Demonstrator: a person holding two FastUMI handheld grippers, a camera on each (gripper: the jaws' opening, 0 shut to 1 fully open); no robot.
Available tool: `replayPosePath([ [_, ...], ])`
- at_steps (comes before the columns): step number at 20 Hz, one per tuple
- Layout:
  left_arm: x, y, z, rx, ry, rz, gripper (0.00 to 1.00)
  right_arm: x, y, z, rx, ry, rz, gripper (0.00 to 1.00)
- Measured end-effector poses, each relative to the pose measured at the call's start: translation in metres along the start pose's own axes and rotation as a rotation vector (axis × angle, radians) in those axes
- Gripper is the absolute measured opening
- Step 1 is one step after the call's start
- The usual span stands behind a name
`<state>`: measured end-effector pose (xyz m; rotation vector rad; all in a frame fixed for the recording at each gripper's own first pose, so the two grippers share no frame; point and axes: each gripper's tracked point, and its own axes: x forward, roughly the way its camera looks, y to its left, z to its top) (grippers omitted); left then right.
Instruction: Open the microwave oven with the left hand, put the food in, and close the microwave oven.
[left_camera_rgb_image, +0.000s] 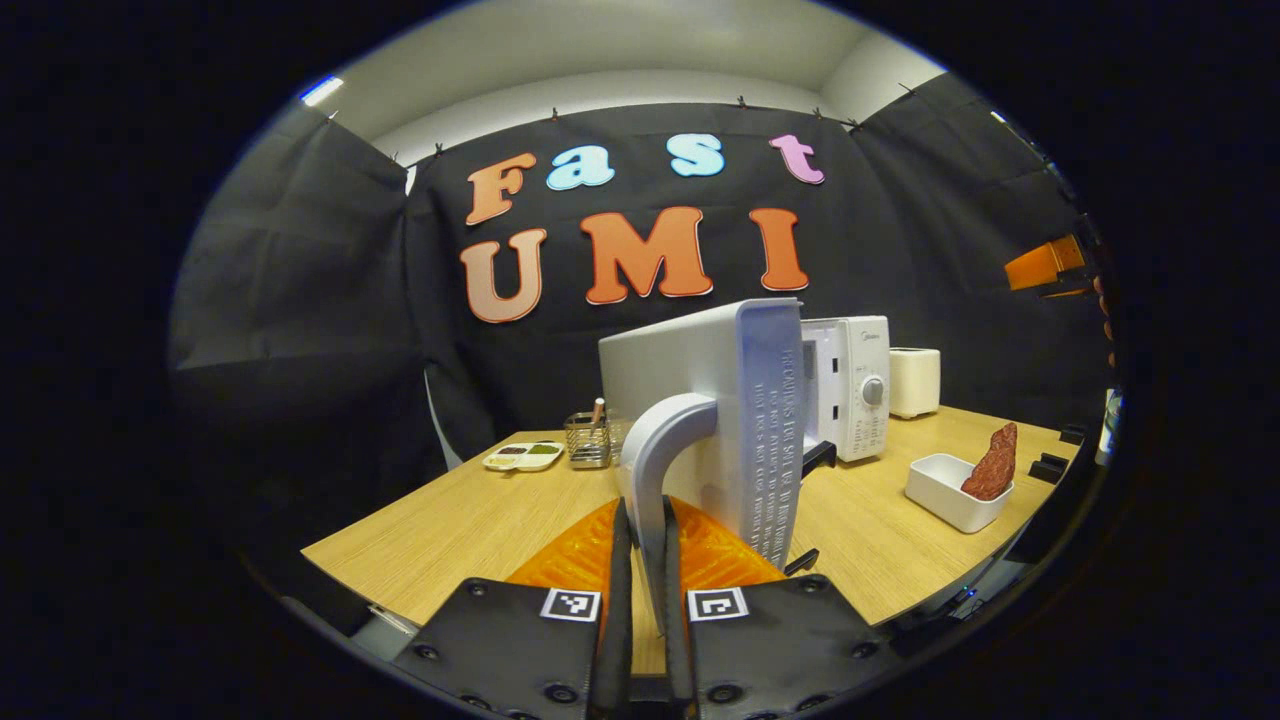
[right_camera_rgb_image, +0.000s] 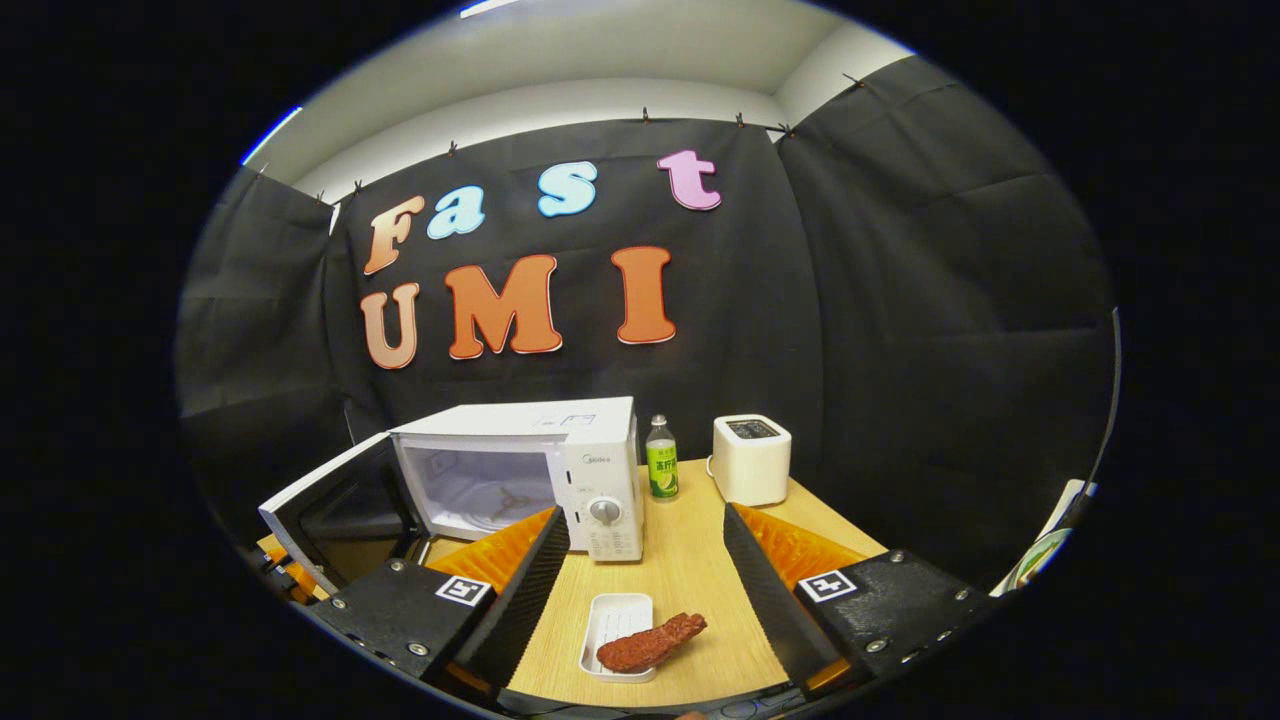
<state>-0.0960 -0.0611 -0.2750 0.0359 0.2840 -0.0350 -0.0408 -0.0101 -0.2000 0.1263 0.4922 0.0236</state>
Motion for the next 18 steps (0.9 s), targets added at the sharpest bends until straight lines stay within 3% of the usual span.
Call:
replayPosePath([
  [3,-0.018,0.017,-0.011,0.037,0.013,-0.014,0.25,-0.003,0.012,-0.013,-0.016,0.029,-0.003,0.96],
  [6,-0.029,0.032,-0.007,0.073,-0.022,-0.011,0.41,-0.003,0.015,-0.02,-0.031,0.043,-0.018,0.96],
  [7,-0.033,0.039,-0.005,0.072,-0.034,-0.003,0.51,-0.001,0.016,-0.024,-0.031,0.052,-0.027,0.96],
  [10,-0.041,0.058,0.002,0.035,-0.067,0.016,0.58,0.002,0.015,-0.034,-0.018,0.083,-0.046,0.96],
  [11,-0.042,0.065,0.004,0.02,-0.07,0.024,0.67,0.004,0.013,-0.038,-0.018,0.092,-0.056,0.96],
  [12,-0.041,0.072,0.001,0.009,-0.065,0.032,0.58,0.005,0.011,-0.042,-0.02,0.101,-0.066,0.96],
  [13,-0.036,0.077,-0.002,0.008,-0.055,0.041,0.67,0.006,0.007,-0.047,-0.02,0.111,-0.076,0.96],
  [16,-0.025,0.089,-0.003,-0.003,-0.044,0.061,0.67,0.013,0.001,-0.065,-0.002,0.161,-0.092,0.96],
  [18,-0.018,0.091,-0.005,-0.024,-0.037,0.054,0.77,0.018,-0.008,-0.08,0.005,0.204,-0.118,0.96],
])
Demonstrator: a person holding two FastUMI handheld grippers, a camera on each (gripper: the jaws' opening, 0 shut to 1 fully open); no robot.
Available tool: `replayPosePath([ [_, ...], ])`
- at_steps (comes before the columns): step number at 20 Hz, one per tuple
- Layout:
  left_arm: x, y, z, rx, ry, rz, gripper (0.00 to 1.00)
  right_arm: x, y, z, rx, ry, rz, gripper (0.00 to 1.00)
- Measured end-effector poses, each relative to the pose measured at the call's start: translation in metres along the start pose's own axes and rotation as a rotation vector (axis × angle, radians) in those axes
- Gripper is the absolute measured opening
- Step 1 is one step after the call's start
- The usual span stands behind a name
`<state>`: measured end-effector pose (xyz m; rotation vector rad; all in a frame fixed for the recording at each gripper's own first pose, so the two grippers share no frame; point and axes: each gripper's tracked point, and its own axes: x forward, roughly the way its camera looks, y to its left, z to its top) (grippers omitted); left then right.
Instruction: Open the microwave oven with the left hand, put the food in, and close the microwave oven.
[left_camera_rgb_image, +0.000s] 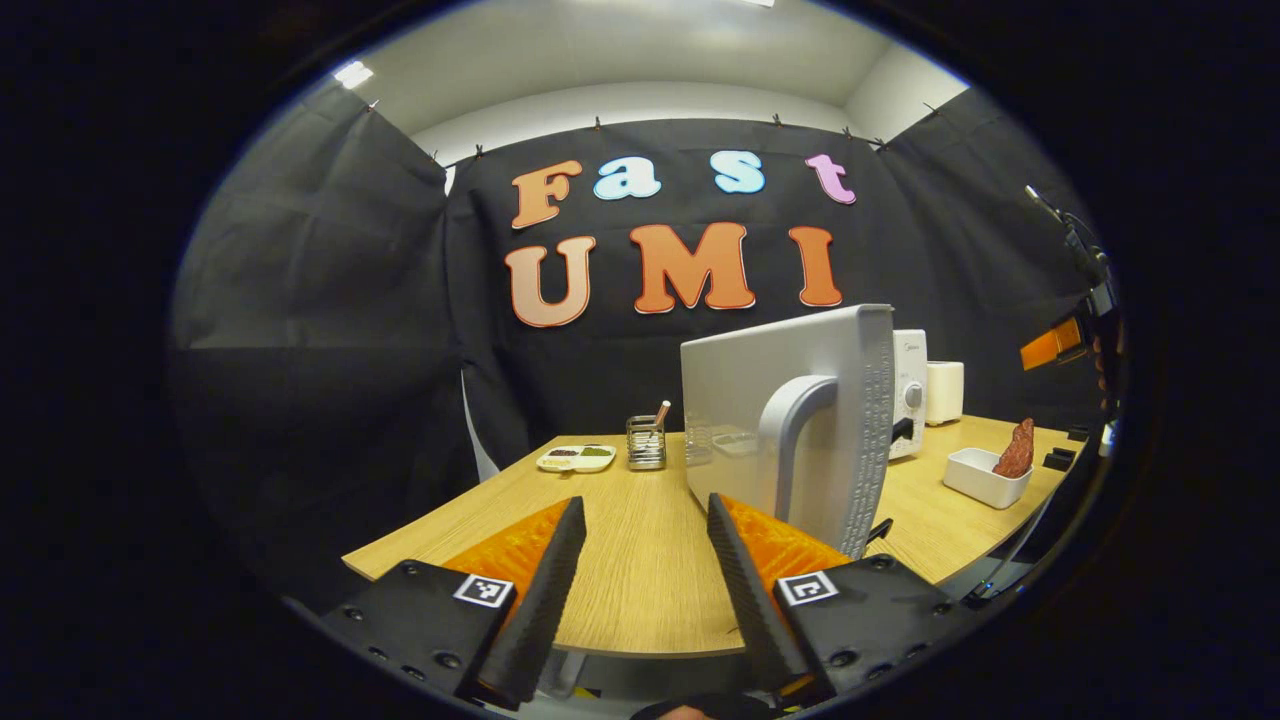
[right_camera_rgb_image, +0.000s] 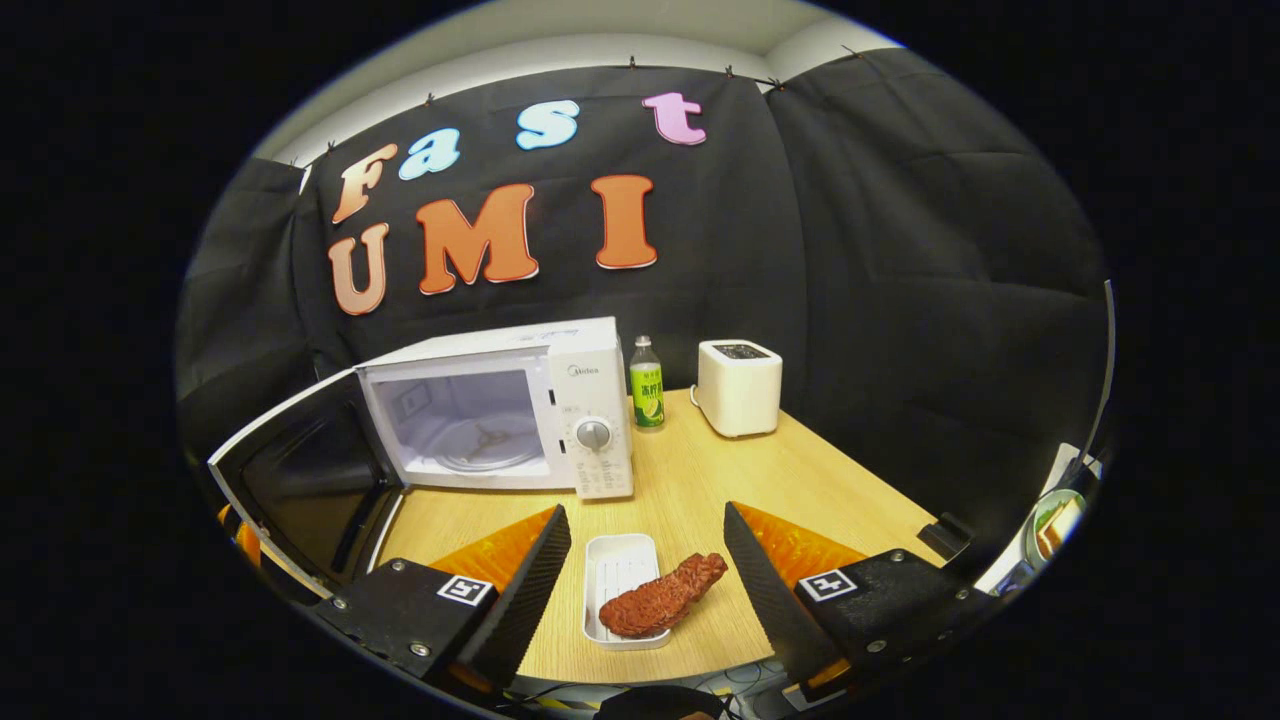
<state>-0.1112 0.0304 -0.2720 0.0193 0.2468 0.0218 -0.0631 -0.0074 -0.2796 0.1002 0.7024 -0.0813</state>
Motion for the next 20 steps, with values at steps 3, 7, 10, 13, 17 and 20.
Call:
replayPosePath([
  [3,0.01,0.004,0.001,0.007,0.009,0.01,0.84,0.01,-0.016,-0.021,0.029,0.058,-0.037,0.95],
  [7,0.021,0.003,-0.003,0.021,0.025,0.013,0.84,0.026,-0.026,-0.049,0.111,0.141,-0.049,0.92],
  [10,0.026,0.003,-0.006,0.025,0.037,0.016,0.84,0.037,-0.028,-0.073,0.188,0.208,-0.041,0.88],
  [13,0.03,0.002,-0.01,0.031,0.046,0.019,0.88,0.052,-0.025,-0.09,0.269,0.262,-0.029,0.81],
  [17,0.037,0.003,-0.016,0.032,0.06,0.025,0.88,0.059,-0.016,-0.099,0.38,0.282,0.012,0.65],
  [20,0.039,0.003,-0.022,0.036,0.071,0.03,0.84,0.064,-0.009,-0.097,0.404,0.275,0.036,0.48],
])
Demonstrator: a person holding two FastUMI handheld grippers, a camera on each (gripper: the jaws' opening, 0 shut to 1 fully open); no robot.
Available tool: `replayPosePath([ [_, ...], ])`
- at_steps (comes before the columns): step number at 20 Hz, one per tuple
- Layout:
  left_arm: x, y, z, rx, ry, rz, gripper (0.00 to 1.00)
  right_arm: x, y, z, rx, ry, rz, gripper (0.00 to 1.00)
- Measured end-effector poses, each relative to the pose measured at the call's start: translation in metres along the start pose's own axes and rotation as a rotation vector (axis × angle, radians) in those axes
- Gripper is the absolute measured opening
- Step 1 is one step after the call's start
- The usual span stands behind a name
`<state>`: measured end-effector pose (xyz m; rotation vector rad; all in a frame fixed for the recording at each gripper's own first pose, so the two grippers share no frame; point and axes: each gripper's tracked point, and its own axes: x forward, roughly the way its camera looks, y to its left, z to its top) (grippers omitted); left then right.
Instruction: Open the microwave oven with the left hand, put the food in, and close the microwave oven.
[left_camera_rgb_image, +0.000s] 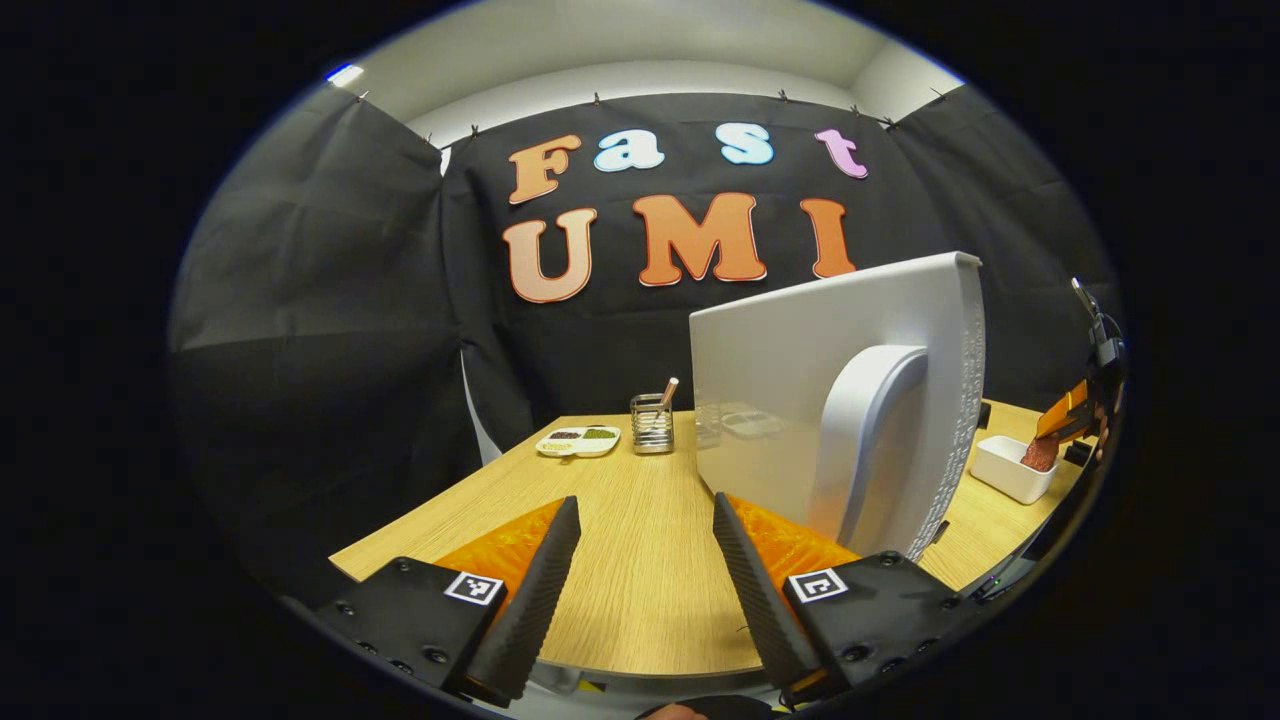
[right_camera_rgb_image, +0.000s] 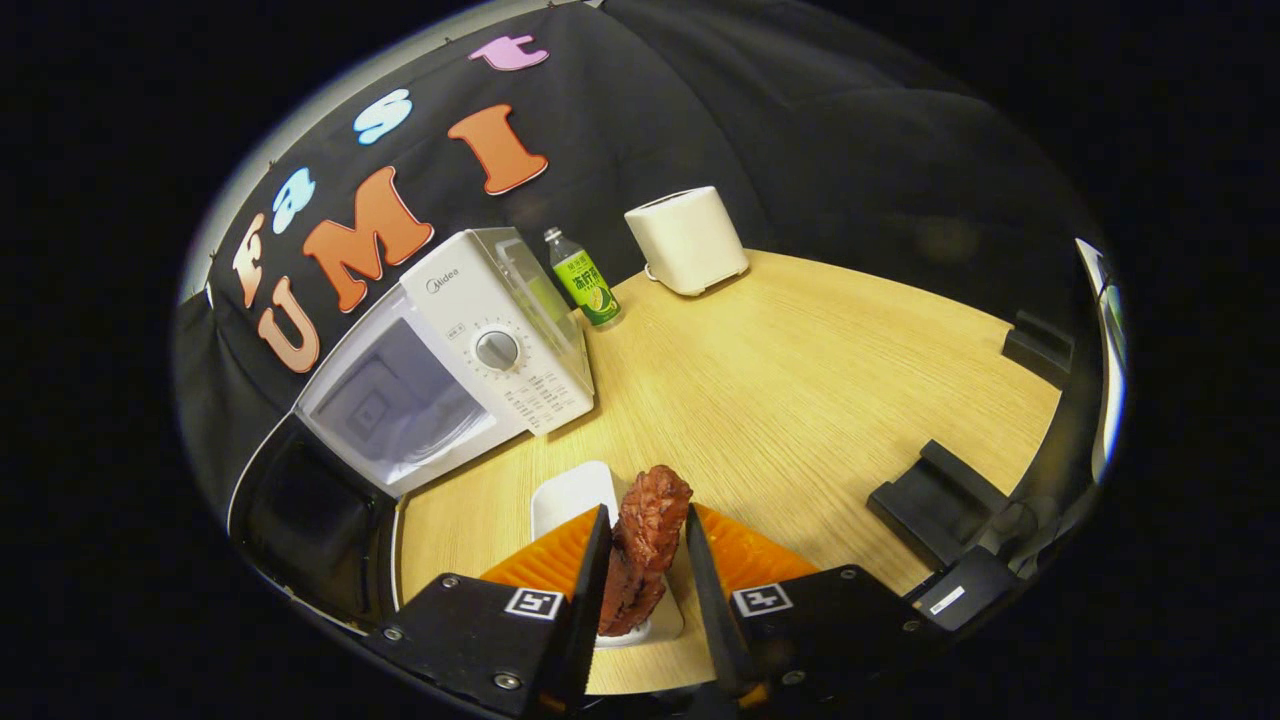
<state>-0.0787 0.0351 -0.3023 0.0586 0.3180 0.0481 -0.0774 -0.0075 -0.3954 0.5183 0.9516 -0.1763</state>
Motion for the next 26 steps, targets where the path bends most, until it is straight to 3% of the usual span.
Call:
replayPosePath([
  [1,0.001,0.001,0.0,0.002,0.002,0.003,0.85,-0.001,0.0,0.001,-0.003,-0.006,-0.001,0.35],
  [2,0.001,0.001,-0.001,0.002,0.003,0.006,0.88,0.0,0.001,0.002,-0.004,-0.007,0.002,0.38],
  [4,0.002,0.001,-0.004,-0.001,0.008,0.008,0.84,-0.002,0.007,0.006,0.025,-0.025,0.031,0.33],
  [6,0.003,0.002,-0.004,0.003,0.011,0.012,0.84,-0.007,0.021,0.014,0.078,-0.046,0.09,0.23],
  [8,0.002,0.003,-0.005,0.003,0.009,0.014,0.88,-0.002,0.023,0.016,0.065,-0.072,0.086,0.16],
  [9,0.002,0.003,-0.006,0.004,0.008,0.014,0.84,0.0,0.024,0.017,0.063,-0.077,0.087,0.13],
  [11,0.003,0.004,-0.007,0.003,0.008,0.015,0.89,-0.003,0.024,0.017,0.075,-0.073,0.082,0.12],
  [18,0.003,0.011,-0.007,-0.024,0.002,0.017,0.88,-0.022,0.045,0.039,0.027,-0.151,0.098,0.12],
  [26,0.004,0.014,-0.002,-0.025,-0.019,0.009,0.88,-0.047,0.122,0.064,-0.033,-0.224,0.236,0.12],
])
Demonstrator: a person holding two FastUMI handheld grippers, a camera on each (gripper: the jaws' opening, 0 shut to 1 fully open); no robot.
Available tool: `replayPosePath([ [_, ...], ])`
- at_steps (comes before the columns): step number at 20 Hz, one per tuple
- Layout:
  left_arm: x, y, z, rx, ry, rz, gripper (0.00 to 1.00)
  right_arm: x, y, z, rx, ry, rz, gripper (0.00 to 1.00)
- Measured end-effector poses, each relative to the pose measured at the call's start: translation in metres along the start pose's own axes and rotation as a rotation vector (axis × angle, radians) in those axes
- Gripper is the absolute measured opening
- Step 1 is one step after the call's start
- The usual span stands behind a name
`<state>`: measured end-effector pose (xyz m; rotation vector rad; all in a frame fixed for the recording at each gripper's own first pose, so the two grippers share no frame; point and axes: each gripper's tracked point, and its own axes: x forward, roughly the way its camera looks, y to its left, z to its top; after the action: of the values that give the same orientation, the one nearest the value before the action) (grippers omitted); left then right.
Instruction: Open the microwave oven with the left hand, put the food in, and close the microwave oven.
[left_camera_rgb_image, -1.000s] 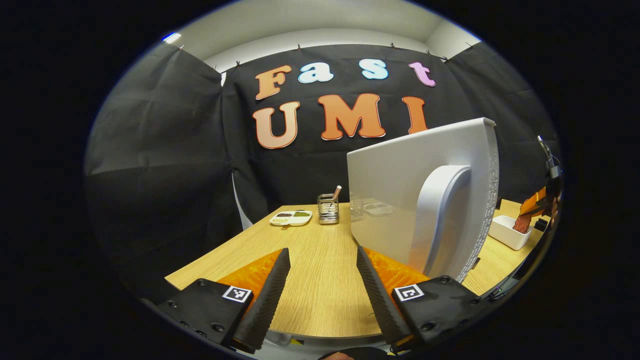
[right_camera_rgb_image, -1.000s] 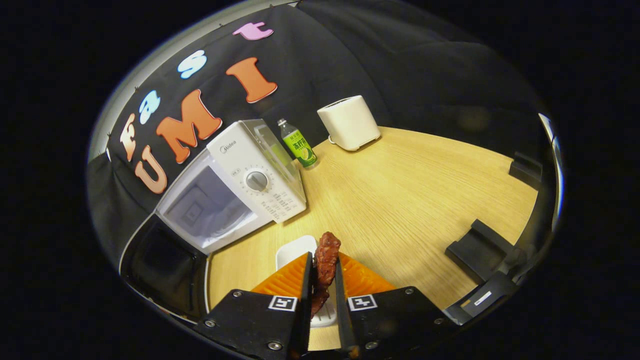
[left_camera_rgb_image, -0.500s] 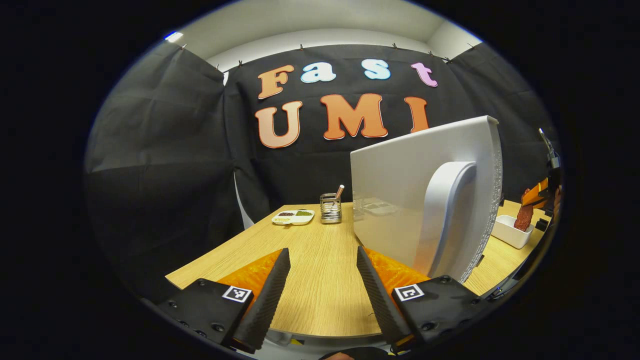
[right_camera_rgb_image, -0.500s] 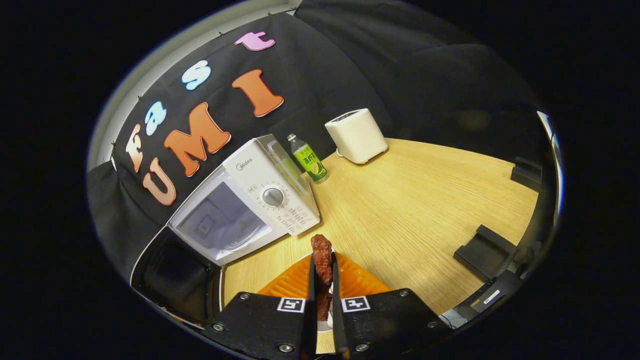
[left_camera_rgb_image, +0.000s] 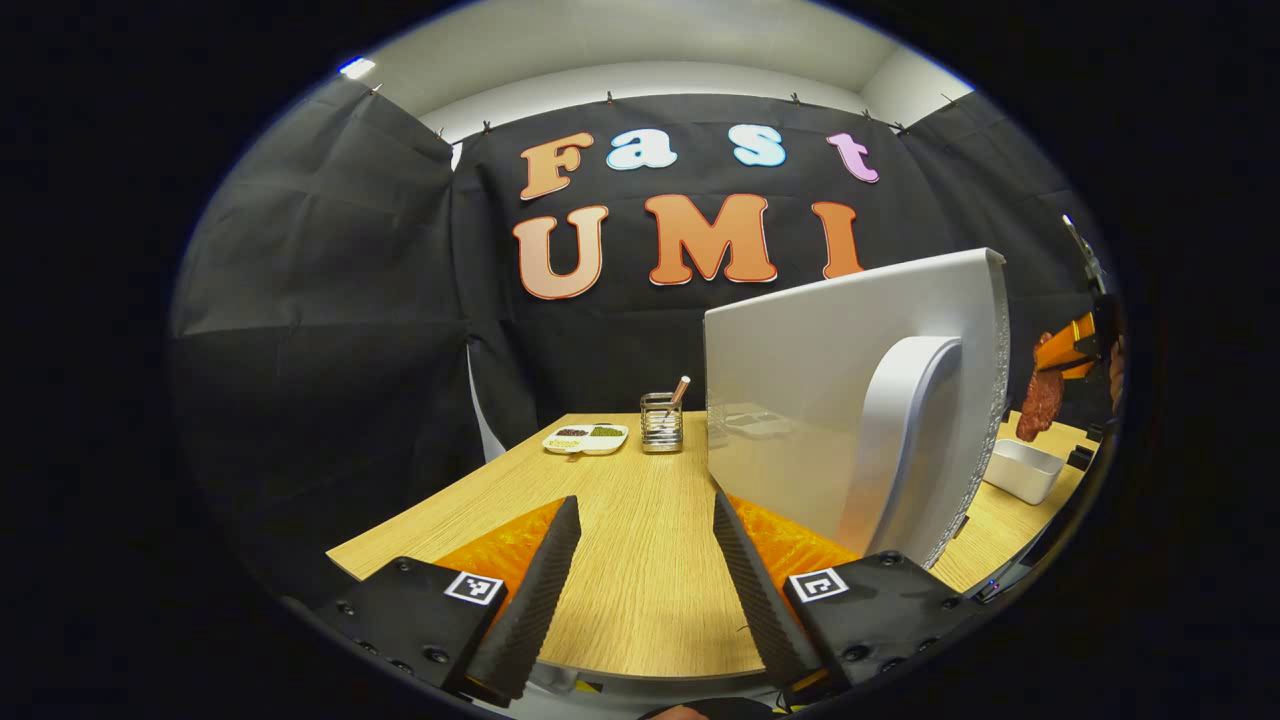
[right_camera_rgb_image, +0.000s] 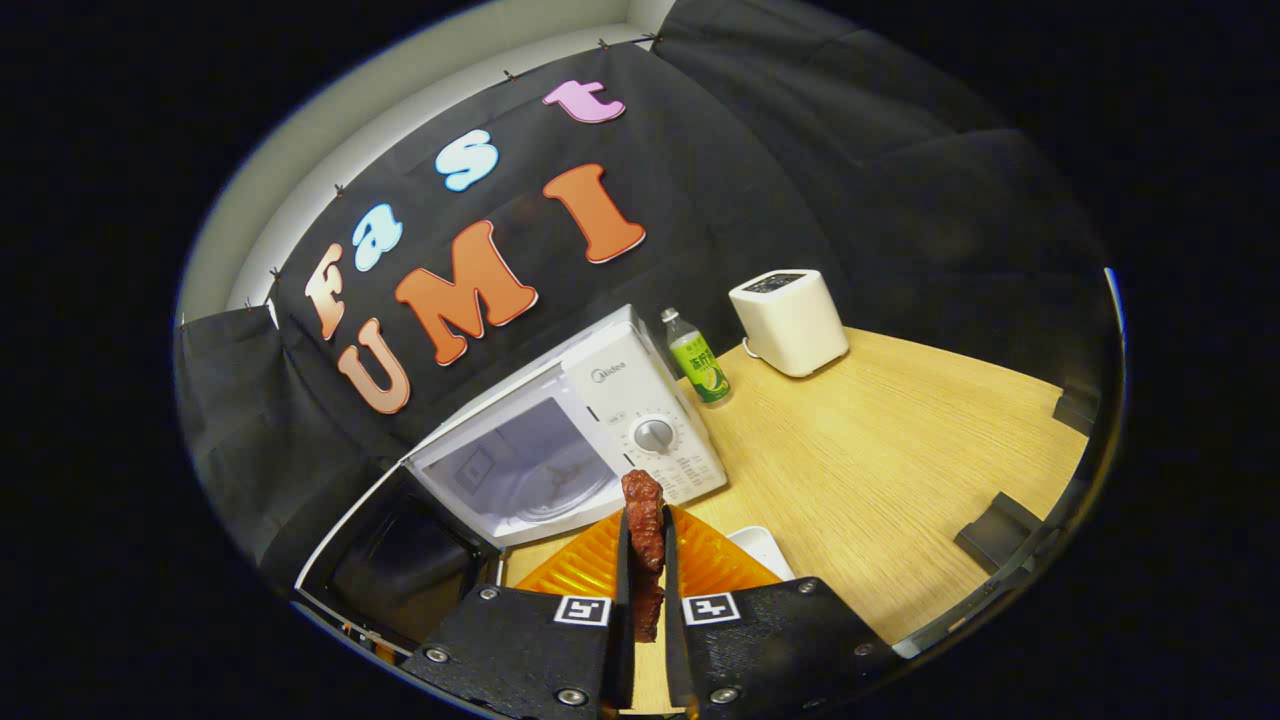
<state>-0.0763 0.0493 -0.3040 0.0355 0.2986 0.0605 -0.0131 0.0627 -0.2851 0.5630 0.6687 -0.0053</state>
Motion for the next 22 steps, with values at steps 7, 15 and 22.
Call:
replayPosePath([
  [7,-0.002,0.011,0.001,-0.007,-0.005,0.013,0.88,0.021,0.071,0.009,-0.063,-0.034,0.1,0.12],
  [15,-0.001,0.032,0.007,0.012,-0.012,0.042,0.88,0.059,0.121,-0.001,-0.154,-0.031,0.145,0.12],
  [22,0.001,0.056,0.009,0.027,-0.007,0.085,0.85,0.107,0.146,-0.011,-0.1,-0.064,0.177,0.12],
])
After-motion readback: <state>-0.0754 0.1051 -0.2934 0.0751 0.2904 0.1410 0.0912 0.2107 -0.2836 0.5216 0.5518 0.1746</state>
